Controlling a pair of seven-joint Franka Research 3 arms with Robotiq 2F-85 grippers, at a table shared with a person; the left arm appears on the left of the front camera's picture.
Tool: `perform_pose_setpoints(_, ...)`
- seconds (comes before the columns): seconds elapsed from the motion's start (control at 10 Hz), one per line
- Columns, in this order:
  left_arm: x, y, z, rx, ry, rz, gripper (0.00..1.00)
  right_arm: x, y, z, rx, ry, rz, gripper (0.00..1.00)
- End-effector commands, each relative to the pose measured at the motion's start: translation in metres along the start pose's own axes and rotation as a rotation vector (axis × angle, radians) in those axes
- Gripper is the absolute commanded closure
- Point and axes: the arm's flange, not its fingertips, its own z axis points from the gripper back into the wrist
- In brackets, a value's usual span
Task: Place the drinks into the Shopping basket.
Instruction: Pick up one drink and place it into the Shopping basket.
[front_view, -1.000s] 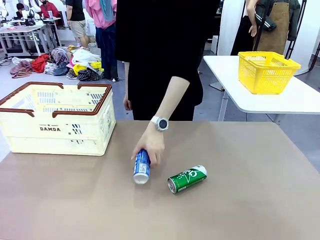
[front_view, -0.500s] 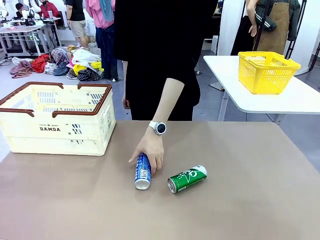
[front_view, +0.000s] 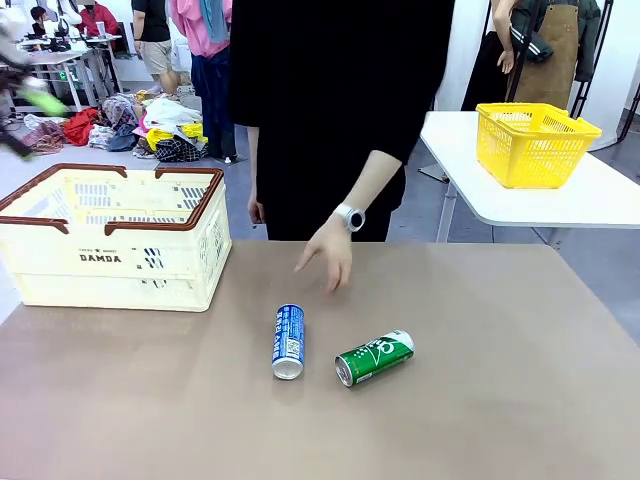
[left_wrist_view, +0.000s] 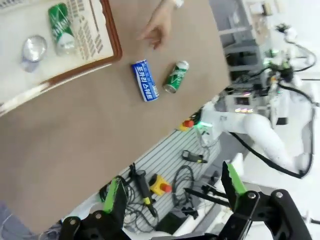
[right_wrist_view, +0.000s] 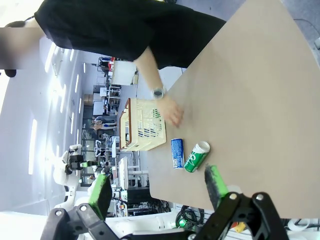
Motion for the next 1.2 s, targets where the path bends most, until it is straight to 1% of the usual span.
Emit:
perform_pose_setpoints(0.0, 0.038, -0.033, -0.069, 0.171, 0.094, -0.041, 0.00, 0.003, 0.001, -0.001, 0.031, -0.011, 0.026, 0.00)
perform_pose_setpoints(0.1, 0.059, -0.054, -0.112, 0.224, 0.154, -0.120, 0.00, 0.003, 0.001, -0.001, 0.031, -0.011, 0.026, 0.00)
perform_pose_setpoints(0.2, 0.080, -0.080, -0.165, 0.288, 0.204, -0.197, 0.00, 0.003, 0.001, -0.001, 0.031, -0.011, 0.026, 0.00)
perform_pose_setpoints(0.4, 0.104, -0.120, -0.252, 0.338, 0.246, -0.286, 0.00, 0.003, 0.001, -0.001, 0.031, -0.011, 0.026, 0.00)
perform_pose_setpoints(0.5, 0.107, -0.136, -0.293, 0.362, 0.265, -0.314, 0.00, 0.003, 0.001, -0.001, 0.031, -0.011, 0.026, 0.00)
perform_pose_setpoints(0.6, 0.104, -0.147, -0.329, 0.394, 0.279, -0.341, 0.00, 0.003, 0.001, -0.001, 0.031, -0.011, 0.026, 0.00)
perform_pose_setpoints(0.7, 0.101, -0.155, -0.355, 0.419, 0.243, -0.357, 0.00, 0.003, 0.001, -0.001, 0.031, -0.011, 0.026, 0.00)
perform_pose_setpoints(0.9, 0.086, -0.156, -0.398, 0.481, 0.143, -0.382, 0.00, 0.003, 0.001, -0.001, 0.031, -0.011, 0.026, 0.00)
perform_pose_setpoints(1.0, 0.071, -0.156, -0.421, 0.484, 0.121, -0.443, 0.00, 0.003, 0.001, -0.001, 0.031, -0.011, 0.026, 0.00)
perform_pose_setpoints(1.1, 0.047, -0.156, -0.443, 0.450, 0.116, -0.548, 0.00, 0.003, 0.001, -0.001, 0.031, -0.011, 0.026, 0.00)
